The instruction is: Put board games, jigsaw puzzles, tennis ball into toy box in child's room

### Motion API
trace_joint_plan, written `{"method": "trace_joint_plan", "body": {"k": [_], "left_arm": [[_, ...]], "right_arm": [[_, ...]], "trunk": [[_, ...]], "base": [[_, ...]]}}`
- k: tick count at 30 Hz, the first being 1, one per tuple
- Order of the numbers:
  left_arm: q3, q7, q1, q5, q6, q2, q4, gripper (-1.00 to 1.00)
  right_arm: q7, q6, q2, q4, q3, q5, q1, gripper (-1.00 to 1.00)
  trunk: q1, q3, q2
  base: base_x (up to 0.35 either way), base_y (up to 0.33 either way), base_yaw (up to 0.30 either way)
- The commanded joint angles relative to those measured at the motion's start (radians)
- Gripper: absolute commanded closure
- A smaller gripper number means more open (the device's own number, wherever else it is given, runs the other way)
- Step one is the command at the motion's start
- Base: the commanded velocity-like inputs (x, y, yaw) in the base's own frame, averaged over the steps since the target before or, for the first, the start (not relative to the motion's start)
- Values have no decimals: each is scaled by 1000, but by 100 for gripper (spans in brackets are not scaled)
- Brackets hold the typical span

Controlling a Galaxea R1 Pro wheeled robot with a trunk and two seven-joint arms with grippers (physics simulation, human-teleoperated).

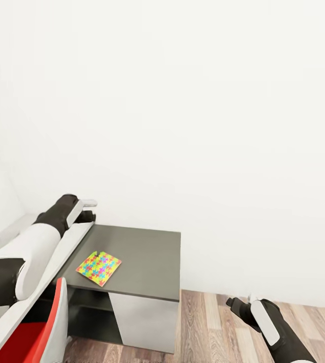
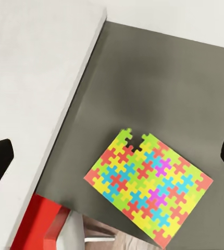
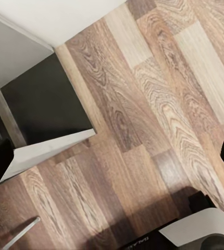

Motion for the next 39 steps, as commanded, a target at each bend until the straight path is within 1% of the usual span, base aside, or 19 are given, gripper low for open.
{"method": "trace_joint_plan", "body": {"k": [1,4,7,9,16,21,39], "left_arm": [[-4,7,-6,6,1,0,-2,-100],[-7,5,-11,2,-25,0,-2,-100],[-8,-1,-14,0,-65,-1,-2,-100],[-8,-3,-14,0,-78,-1,-2,-100],[-9,-5,-15,1,-94,-1,1,-100],[-9,-6,-14,2,-121,-1,5,-100],[-9,-6,-7,5,-130,0,0,-100]], "right_arm": [[-9,2,0,-2,0,-10,-1,-100],[-9,2,-1,-1,0,-9,-1,-100],[-9,0,-2,-1,0,-9,-1,-100],[-9,-1,-3,-1,0,-9,-1,-100],[-9,-3,-4,-1,0,-9,-1,-100],[-9,-3,-3,-1,0,-9,-1,-100],[-9,-3,-4,-1,0,-9,-1,-100]], "trunk": [[1,-4,-2],[1,-9,-2],[1,-14,-2],[1,-17,-2],[1,-28,-2],[1,-36,-2],[1,-65,-2]], "base": [[0,0,0],[0,0,1],[0,0,30],[0,0,48],[0,0,57],[0,0,61],[0,0,62]]}}
